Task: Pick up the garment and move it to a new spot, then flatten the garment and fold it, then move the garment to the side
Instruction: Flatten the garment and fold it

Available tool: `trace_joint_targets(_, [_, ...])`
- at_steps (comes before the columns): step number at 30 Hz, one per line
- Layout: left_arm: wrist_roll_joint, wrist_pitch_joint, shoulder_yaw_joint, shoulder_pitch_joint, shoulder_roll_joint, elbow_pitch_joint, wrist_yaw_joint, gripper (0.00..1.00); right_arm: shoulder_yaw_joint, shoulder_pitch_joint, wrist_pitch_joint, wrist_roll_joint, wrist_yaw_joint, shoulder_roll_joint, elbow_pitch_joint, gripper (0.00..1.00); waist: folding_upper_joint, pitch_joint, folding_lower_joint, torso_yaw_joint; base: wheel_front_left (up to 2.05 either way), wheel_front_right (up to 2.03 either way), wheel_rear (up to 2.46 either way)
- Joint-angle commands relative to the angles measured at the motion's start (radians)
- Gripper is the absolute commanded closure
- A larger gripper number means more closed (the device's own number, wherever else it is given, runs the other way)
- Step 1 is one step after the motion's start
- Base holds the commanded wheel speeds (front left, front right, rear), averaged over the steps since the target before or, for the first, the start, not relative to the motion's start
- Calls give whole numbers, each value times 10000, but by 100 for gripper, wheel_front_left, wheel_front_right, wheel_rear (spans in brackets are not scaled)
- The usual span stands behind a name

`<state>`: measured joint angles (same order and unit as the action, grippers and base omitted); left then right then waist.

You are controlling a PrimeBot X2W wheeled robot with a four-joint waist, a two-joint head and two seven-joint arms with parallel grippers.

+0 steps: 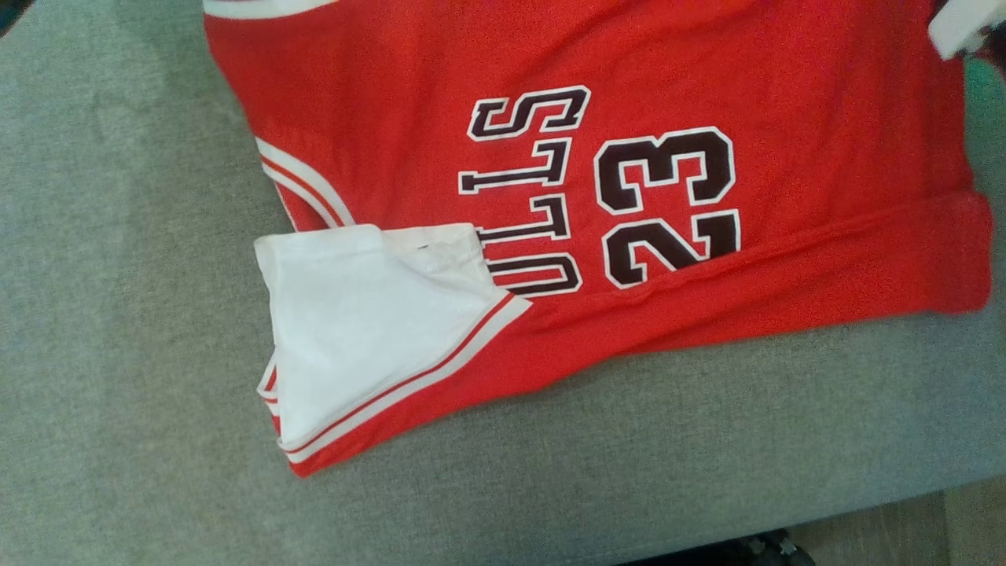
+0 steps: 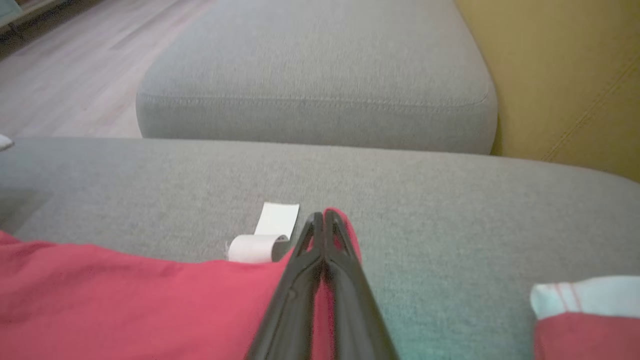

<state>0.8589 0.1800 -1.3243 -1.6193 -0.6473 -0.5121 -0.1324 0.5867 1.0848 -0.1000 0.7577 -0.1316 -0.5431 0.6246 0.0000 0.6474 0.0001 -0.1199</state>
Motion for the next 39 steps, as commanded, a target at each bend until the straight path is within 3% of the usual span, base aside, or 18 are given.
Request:
trace_joint_targets(1, [-145, -285, 442, -683, -380, -5, 17, 100, -53, 124, 207, 134, 9, -221, -154, 100, 0, -56, -1, 9, 0, 0, 0])
trace_joint_targets(6, [-426, -1908, 498, -998, -209, -548, 17, 100, -175, 198, 799, 444, 9, -465, -7, 100, 0, -331, -1, 210, 0, 0, 0])
trace_joint_targets(12, [140, -2993, 497, -221, 116, -568, 17, 100, -54, -630, 952, 939, 9, -928, -136, 100, 0, -821, -1, 720, 0, 0, 0])
trace_joint_targets(22, [641, -4051, 487, 1795, -480, 488, 47, 100, -340, -2364, 1379, 1641, 9, -1720, -508, 100, 0, -1549, -1, 1555, 0, 0, 0])
trace_joint_targets(31, [741, -4398, 738, 4171, -1284, 3012, 937, 100, -970, -4383, 1919, 2008, 9, -2297, -1104, 100, 0, -2116, -1, 2179, 0, 0, 0])
trace_joint_targets(39, [293, -4414, 1309, 6312, -1586, 4728, 1859, 100, -1949, -6309, 2184, 2119, 9, -2412, -1748, 100, 0, -2261, -1, 2375, 0, 0, 0])
